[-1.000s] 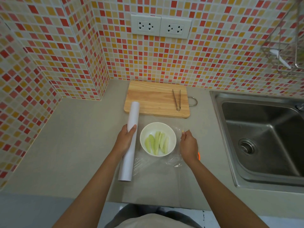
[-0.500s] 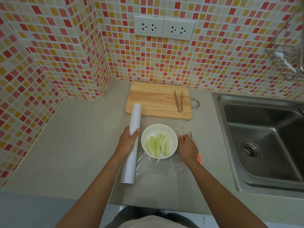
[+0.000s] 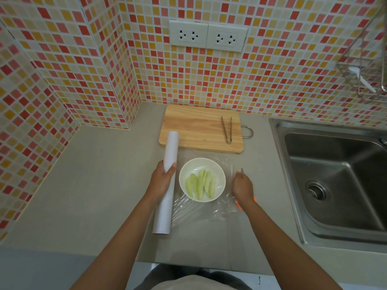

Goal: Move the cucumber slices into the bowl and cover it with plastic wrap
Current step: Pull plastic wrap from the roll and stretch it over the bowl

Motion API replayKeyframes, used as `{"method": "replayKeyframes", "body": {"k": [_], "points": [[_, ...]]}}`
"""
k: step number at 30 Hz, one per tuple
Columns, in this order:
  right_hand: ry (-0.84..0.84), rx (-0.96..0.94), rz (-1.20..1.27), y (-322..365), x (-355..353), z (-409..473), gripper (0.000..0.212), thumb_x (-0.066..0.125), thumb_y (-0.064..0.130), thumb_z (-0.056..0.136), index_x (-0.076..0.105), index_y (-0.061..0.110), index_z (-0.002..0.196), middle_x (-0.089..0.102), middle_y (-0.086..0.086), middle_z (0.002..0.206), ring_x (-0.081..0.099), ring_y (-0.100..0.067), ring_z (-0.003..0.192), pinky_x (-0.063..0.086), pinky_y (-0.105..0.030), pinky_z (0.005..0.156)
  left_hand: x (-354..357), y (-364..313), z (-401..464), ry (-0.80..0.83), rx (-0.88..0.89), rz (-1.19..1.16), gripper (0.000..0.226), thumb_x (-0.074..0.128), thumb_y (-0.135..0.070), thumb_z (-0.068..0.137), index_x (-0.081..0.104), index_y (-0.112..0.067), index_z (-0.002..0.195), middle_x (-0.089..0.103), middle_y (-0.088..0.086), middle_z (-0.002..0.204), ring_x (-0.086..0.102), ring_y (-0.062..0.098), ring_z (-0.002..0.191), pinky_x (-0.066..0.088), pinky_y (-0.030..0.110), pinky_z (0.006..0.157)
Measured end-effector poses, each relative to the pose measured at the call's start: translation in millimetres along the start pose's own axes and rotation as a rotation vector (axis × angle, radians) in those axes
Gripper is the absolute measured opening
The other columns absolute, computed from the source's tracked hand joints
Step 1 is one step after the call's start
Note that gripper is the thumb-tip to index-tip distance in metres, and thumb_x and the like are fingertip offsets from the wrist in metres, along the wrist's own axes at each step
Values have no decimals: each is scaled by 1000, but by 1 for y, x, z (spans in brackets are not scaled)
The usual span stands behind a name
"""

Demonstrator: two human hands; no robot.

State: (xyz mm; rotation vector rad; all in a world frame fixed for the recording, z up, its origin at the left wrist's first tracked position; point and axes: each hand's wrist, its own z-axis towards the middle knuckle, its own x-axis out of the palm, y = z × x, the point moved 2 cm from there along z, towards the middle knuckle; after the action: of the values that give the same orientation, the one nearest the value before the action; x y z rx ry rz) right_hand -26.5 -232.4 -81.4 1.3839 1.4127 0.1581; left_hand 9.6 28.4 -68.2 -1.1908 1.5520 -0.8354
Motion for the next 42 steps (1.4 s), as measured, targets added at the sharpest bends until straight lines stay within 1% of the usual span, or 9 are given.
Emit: {"method": "replayKeyframes", "body": {"k": [5,8,12,15,20,27,32,36,42], "points": [[-242,-44,-191,5,-13,-2,38,32,36,100,55,6,96,65,-14,98,59,-37,92,37,-34,69,0,-1,1,0,10,-2,40,52,-41,95,49,-16,127,60,-3,109,58,6,89,43,21,67],[-399,-343,-130,23,-14,-14,24,42,23,98,59,6,98,62,-12,98,58,-32,89,41,-35,70,1,-2,1,3,15,1,36,51,-41,96,50,-18,123,61,-2,107,58,4,87,43,23,66],[-196,-661,57,39,11,-36,27,40,8,97,59,3,116,58,-10,117,54,-22,109,37,-21,91,1,-2,2,4,-1,-14,38,51,-41,96,50,-16,125,61,-2,109,60,12,91,45,26,69],[-37,-620,91,33,30,-42,35,36,5,99,54,3,129,55,-9,133,49,-19,123,29,-11,97,1,-3,1,13,-9,-16,39,51,-42,96,50,-17,125,60,-3,107,60,11,91,44,25,68],[-51,-552,129,25,35,-36,36,37,4,99,56,6,130,57,-8,133,50,-20,125,29,-9,97,-1,-2,0,9,-9,-18,33,53,-44,95,56,-15,112,63,-2,99,61,15,88,45,26,68],[-21,-546,182,22,37,-34,36,36,11,101,58,11,129,60,-4,132,51,-16,124,39,-29,106,-11,1,1,-5,62,30,28,53,-39,96,60,-15,108,66,2,96,61,14,84,46,23,70],[10,-455,306,18,39,-33,34,38,15,101,57,11,129,60,-3,131,51,-14,124,38,-25,105,-10,1,1,14,98,40,27,48,-37,99,60,-13,105,65,-1,93,58,7,82,43,18,68],[52,-346,405,18,39,-33,35,38,21,102,57,11,130,59,-4,132,52,-16,126,39,-37,109,-10,2,1,17,102,27,26,49,-38,98,60,-18,111,65,-5,99,59,3,87,42,17,70],[122,-293,520,20,37,-34,34,34,20,102,64,15,117,68,2,113,60,-15,112,47,-27,94,-7,4,1,18,88,-19,27,49,-39,98,60,-20,113,66,-6,103,60,8,92,43,20,74]]}}
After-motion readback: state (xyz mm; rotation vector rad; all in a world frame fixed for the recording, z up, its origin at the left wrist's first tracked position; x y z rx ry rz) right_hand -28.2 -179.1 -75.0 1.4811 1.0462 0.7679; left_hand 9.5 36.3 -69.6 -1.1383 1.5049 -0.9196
